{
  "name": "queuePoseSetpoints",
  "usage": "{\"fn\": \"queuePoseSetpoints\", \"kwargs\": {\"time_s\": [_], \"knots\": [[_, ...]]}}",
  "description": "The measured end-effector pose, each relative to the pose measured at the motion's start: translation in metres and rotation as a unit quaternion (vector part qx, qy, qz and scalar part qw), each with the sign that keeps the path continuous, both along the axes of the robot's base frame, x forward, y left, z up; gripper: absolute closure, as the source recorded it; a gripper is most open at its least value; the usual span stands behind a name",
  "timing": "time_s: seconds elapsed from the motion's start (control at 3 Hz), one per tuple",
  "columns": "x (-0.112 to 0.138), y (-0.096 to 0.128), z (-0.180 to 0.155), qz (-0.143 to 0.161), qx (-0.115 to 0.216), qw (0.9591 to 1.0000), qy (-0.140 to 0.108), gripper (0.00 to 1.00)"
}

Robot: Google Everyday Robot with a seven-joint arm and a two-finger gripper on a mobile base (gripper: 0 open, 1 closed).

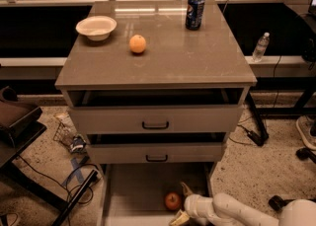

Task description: Pick apple from bottom drawer and place on counter

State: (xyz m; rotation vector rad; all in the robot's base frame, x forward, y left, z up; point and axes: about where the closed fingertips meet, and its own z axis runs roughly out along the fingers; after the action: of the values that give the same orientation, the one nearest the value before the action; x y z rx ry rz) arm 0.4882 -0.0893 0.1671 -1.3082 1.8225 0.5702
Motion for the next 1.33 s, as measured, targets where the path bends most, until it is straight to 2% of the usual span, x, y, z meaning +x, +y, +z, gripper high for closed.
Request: {"fn": "queuePoseSetpoints", "kwargs": {"time_s": [0.67,1.33], "knots": [[0.008,0.038,-0.038,0.03,0.0,0.999,0.032,0.45],[0.009,0.045,-0.04,0.034,0.004,0.9988,0.036,0.92]]}}
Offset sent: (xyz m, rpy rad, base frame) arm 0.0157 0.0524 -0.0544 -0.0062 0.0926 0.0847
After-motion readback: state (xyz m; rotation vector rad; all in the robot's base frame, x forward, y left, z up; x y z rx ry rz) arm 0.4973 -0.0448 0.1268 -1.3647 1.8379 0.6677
